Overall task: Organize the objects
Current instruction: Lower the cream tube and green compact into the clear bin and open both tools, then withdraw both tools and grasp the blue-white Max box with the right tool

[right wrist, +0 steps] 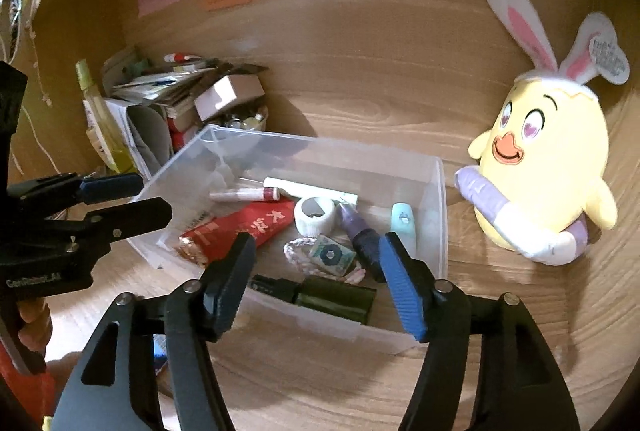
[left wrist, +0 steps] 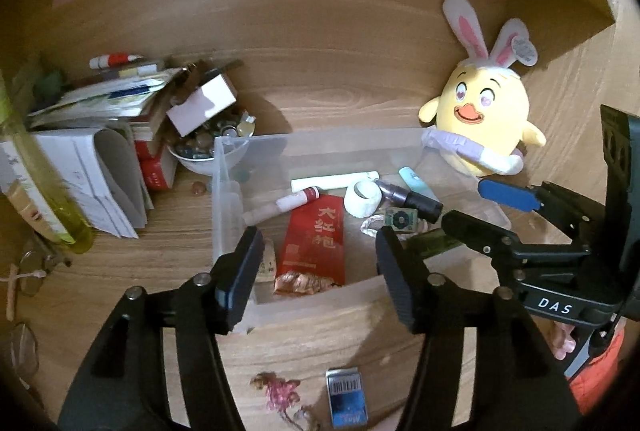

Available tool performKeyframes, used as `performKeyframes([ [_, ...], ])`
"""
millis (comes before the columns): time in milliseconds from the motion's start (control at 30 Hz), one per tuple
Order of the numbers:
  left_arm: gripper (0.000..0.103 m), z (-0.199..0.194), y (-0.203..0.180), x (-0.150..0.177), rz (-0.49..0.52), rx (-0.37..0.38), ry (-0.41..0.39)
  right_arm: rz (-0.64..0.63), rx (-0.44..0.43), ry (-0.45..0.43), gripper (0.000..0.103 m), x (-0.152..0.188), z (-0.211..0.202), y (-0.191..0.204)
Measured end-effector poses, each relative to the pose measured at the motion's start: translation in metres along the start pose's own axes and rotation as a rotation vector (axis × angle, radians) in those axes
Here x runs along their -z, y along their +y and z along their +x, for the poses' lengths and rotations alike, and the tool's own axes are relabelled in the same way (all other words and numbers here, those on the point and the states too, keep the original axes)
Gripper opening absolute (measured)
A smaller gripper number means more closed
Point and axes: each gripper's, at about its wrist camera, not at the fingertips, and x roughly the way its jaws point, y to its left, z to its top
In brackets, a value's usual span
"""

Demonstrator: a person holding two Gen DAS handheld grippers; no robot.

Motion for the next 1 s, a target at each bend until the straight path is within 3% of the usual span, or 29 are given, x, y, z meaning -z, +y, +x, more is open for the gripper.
performKeyframes([
  [67,0.070,-0.007,0.001,0.003,-0.005,-0.009,-0.011,-0.012,0.003,-0.008,0.065,0.001,-0.005,0.004],
  [167,0.072,-0.018,0.005,0.008,-0.016,-0.021,-0.025,-0.031,0.011,-0.036,0.071,0.004,-0.017,0.013],
  [467,0.081,-0.041,0.029,0.029,-0.048,-0.051,-0.028,-0.059,-0.025,-0.042,0.072,0.016,-0.030,0.036],
  [667,0.083,-0.042,0.047,0.049,-0.067,-0.062,0.006,-0.061,-0.058,-0.006,0.073,0.030,-0.024,0.050],
  [1000,0.083,-0.014,0.071,0.087,-0.113,-0.071,0.122,-0.085,-0.120,0.127,0.073,0.062,0.008,0.085],
])
